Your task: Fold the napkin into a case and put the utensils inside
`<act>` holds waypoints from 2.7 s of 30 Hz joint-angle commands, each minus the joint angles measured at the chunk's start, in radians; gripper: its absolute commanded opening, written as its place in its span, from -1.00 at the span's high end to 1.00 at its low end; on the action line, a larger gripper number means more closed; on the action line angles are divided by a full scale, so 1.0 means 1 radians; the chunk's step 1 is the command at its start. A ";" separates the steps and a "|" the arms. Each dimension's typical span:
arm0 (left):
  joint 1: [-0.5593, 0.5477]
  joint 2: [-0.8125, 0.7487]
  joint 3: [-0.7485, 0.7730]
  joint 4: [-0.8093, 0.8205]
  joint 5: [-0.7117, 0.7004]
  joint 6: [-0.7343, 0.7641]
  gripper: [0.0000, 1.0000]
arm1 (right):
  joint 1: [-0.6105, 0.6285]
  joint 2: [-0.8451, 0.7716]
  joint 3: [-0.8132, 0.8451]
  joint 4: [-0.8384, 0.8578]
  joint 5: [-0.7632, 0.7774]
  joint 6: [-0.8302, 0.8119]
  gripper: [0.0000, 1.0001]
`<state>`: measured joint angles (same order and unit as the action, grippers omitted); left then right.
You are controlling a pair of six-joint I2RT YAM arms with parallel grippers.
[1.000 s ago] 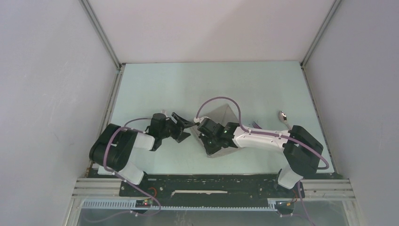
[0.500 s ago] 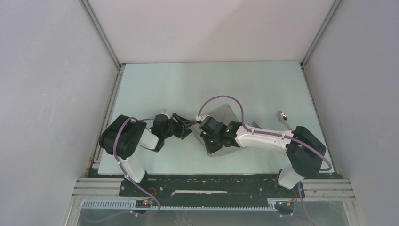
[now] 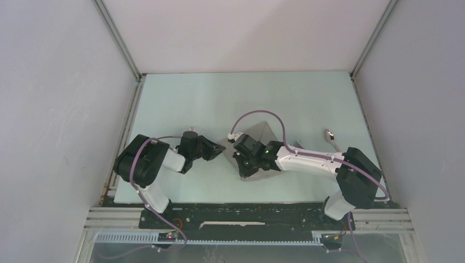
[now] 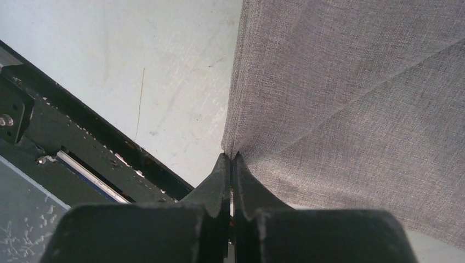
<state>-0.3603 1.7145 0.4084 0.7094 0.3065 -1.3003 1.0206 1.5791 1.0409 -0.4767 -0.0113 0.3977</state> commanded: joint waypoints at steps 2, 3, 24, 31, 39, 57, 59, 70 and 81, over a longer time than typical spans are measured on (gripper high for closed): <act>0.044 -0.092 0.026 -0.089 -0.034 0.063 0.98 | 0.028 -0.022 0.017 0.045 -0.019 -0.019 1.00; 0.064 -0.127 0.024 -0.127 -0.027 0.078 1.00 | 0.041 -0.019 0.022 0.047 -0.022 -0.015 1.00; 0.433 -0.752 0.572 -1.338 -0.391 0.682 1.00 | 0.119 0.359 0.275 0.973 -0.844 0.535 1.00; 0.176 -0.259 0.630 -1.084 -0.538 0.648 1.00 | -0.054 0.530 0.015 1.303 -0.889 0.635 1.00; 0.039 0.106 0.843 -1.052 -0.548 0.632 1.00 | -0.198 0.530 -0.173 1.159 -0.887 0.463 1.00; 0.018 -0.446 0.557 -1.238 -0.346 0.695 -0.23 | -0.057 0.380 0.041 0.321 -0.237 0.321 -0.17; 0.018 -0.519 0.487 -1.247 -0.342 0.690 -0.24 | -0.054 0.399 0.059 0.319 -0.224 0.334 -0.16; 0.018 -0.733 0.386 -1.300 -0.347 0.670 -0.25 | -0.072 0.418 0.111 0.188 -0.203 0.273 0.06; 0.017 -0.751 0.379 -1.306 -0.315 0.666 -0.24 | -0.148 0.382 0.007 0.375 -0.505 0.384 -0.30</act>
<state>-0.3447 0.9939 0.7807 -0.5999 -0.0242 -0.6285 0.9115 1.9549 1.1313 -0.0826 -0.4511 0.7479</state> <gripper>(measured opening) 0.623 0.617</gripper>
